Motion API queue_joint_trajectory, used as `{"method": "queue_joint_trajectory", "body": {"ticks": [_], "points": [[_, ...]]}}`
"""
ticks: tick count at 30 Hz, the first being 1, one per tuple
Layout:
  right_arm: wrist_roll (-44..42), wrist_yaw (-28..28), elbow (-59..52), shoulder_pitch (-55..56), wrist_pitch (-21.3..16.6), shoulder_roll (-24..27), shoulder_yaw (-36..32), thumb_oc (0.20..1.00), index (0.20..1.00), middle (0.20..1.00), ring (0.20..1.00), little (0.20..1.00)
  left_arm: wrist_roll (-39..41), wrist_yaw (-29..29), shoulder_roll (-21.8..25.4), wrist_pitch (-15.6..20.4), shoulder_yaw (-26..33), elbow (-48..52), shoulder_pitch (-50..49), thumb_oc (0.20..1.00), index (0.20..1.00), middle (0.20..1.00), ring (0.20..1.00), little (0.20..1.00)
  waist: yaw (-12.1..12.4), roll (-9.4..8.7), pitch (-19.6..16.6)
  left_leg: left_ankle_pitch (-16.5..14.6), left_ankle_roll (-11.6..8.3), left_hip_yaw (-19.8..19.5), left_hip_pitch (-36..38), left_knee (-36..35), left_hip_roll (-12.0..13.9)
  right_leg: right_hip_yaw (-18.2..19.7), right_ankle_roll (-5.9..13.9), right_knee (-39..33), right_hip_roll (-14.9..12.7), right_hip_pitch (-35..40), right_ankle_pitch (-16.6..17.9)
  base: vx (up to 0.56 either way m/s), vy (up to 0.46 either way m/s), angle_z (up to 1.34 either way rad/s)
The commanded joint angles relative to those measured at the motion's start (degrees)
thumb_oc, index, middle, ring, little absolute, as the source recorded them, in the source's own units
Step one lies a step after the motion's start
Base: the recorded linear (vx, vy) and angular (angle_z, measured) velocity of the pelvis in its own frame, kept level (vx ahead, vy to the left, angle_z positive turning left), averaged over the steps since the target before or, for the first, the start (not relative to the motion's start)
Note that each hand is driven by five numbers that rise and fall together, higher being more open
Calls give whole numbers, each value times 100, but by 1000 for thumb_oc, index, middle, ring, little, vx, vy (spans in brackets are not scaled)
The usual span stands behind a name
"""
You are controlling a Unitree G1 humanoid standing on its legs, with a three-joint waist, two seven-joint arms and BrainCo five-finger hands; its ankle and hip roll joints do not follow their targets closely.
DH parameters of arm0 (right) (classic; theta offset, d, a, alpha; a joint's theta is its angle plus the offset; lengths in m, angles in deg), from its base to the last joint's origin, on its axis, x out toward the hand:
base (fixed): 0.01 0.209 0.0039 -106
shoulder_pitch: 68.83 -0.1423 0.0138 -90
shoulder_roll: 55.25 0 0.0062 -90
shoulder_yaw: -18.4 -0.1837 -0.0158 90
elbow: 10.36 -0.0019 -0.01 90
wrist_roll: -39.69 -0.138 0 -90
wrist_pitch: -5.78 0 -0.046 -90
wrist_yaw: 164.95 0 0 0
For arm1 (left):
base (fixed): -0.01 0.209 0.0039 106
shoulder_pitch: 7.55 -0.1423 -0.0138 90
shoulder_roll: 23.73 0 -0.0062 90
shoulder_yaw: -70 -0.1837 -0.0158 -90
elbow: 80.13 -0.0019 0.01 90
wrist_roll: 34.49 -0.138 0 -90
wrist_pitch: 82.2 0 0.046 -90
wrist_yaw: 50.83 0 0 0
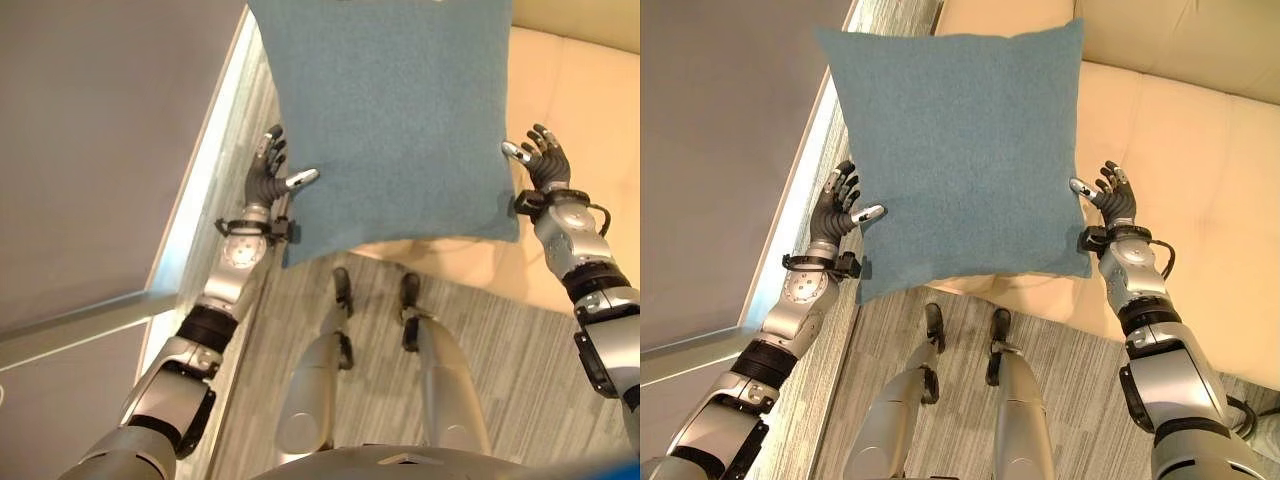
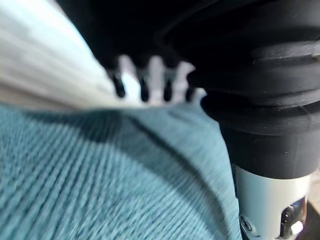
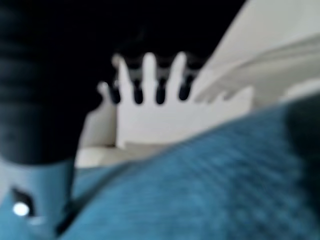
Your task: Pick up all the scattered cushions and arrange them neatly on the sofa.
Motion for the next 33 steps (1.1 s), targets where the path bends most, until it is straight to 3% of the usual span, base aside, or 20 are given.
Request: {"method": "queue_joint_trajectory", "body": {"ticks": [1, 12, 13, 14, 15, 16, 24, 33], "points": [[-123, 46, -94, -388, -359, -403, 348, 1000, 1000, 1000, 1000, 1000, -133, 197, -46, 399, -126, 276, 521, 1000, 1000, 1000, 1000, 1000, 18, -205, -43, -465, -540, 90, 158, 189, 48, 402, 1005, -2112, -298, 806, 1127, 0, 0, 0], [192, 40, -543, -628, -445, -1377, 889, 1000, 1000, 1000, 1000, 1000, -336, 375, -485, 172, -587, -461, 1051, 1000, 1000, 1000, 1000, 1000, -86, -244, 69, -470, -510, 40, 29, 266, 33, 457, 1007, -2143, -278, 717, 1210, 0, 0, 0], [213, 40, -594, -638, -453, -1416, 903, 664, 664, 664, 664, 664, -361, 364, -495, 156, -606, -494, 1050, 520, 520, 520, 520, 520, -90, -249, 75, -471, -509, 34, 36, 270, 36, 456, 1005, -2148, -278, 728, 1215, 0, 0, 0], [247, 30, -646, -642, -478, -1489, 929, 482, 482, 482, 482, 482, -375, 355, -517, 142, -625, -526, 1035, 200, 200, 200, 200, 200, -90, -255, 77, -478, -508, 27, 51, 275, 37, 459, 1004, -2158, -274, 748, 1216, 0, 0, 0], [238, 24, -702, -639, -497, -1542, 925, 294, 294, 294, 294, 294, -400, 350, -516, 119, -642, -526, 1014, 200, 200, 200, 200, 200, -91, -258, 76, -483, -506, 24, 66, 278, 34, 462, 1003, -2165, -269, 771, 1215, 0, 0, 0], [232, 29, -778, -603, -519, -1581, 897, 200, 200, 200, 200, 200, -420, 342, -514, 107, -628, -531, 973, 200, 200, 200, 200, 200, -95, -264, 73, -487, -505, 22, 83, 279, 33, 468, 1006, -2175, -267, 791, 1220, 0, 0, 0], [398, -52, -1349, -403, -593, -1590, 775, 200, 200, 200, 200, 200, -324, 287, -512, 61, -525, -561, 678, 200, 200, 200, 200, 200, -135, -347, 60, -526, -488, 2, 324, 258, 36, 484, 986, -2210, -250, 1048, 1202, 4, 3, -1], [1051, -51, -2628, 1278, -556, -1673, 438, 200, 200, 200, 200, 200, -196, -92, -610, -42, -234, 258, -525, 200, 200, 200, 200, 200, -280, -663, -195, -904, -392, 52, 1273, 405, 169, 517, 957, -2293, -238, 2086, 1053, 73, 9, -2]]}}
